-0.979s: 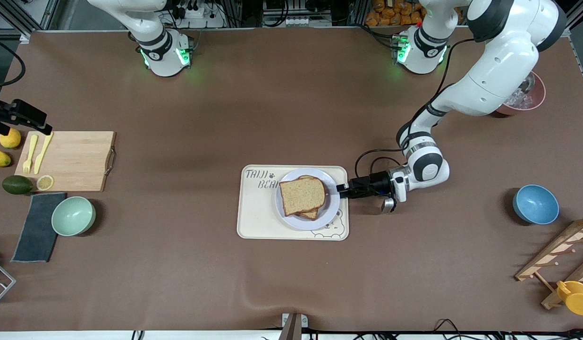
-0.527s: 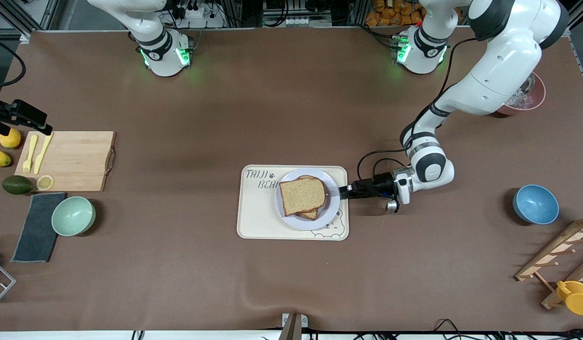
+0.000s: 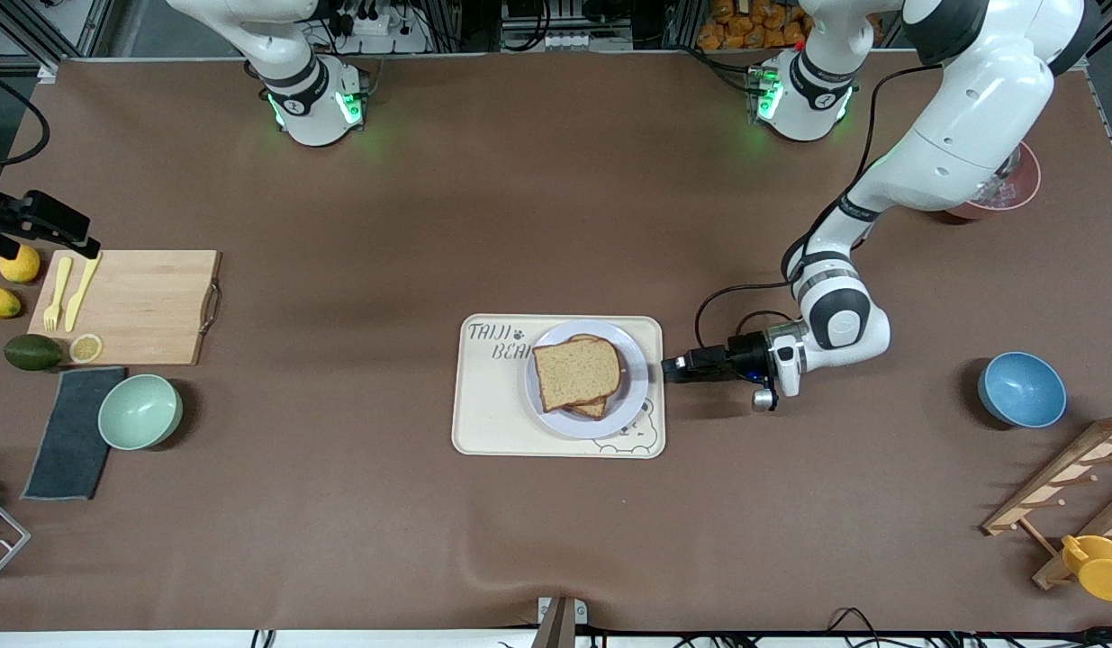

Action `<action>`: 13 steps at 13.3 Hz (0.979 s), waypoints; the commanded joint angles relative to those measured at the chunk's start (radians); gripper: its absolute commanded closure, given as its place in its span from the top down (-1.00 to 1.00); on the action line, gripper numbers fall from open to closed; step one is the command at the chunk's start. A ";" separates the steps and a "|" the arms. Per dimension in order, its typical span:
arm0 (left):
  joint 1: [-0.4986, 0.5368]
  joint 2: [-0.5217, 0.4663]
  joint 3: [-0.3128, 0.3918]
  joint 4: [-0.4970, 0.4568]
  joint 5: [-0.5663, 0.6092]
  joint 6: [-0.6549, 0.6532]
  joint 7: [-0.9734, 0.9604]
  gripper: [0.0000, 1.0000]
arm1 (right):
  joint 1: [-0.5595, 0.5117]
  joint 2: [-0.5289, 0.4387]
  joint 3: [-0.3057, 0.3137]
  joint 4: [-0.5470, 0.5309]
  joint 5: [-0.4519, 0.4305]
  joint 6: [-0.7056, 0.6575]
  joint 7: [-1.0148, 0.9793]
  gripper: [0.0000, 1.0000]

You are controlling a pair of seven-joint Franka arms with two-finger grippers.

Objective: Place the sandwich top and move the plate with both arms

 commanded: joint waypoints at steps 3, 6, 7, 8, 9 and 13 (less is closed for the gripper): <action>0.019 -0.116 0.020 -0.007 0.211 0.013 -0.200 1.00 | -0.004 0.018 0.000 0.010 -0.019 0.002 0.000 1.00; 0.031 -0.170 0.025 0.021 0.405 0.012 -0.369 1.00 | -0.004 0.017 0.000 0.011 -0.015 -0.010 0.007 1.00; 0.033 -0.179 0.025 0.032 0.436 0.010 -0.397 1.00 | -0.006 0.014 -0.001 0.010 -0.013 -0.019 0.009 1.00; 0.036 -0.194 0.025 0.036 0.479 0.010 -0.424 1.00 | -0.006 0.011 -0.003 0.011 -0.013 -0.022 0.010 1.00; 0.037 -0.202 0.025 0.048 0.534 0.010 -0.464 1.00 | -0.005 0.011 -0.003 0.011 -0.015 -0.021 0.012 1.00; 0.043 -0.234 0.024 0.090 0.710 0.007 -0.610 1.00 | -0.023 0.011 -0.003 0.010 -0.004 -0.029 0.012 1.00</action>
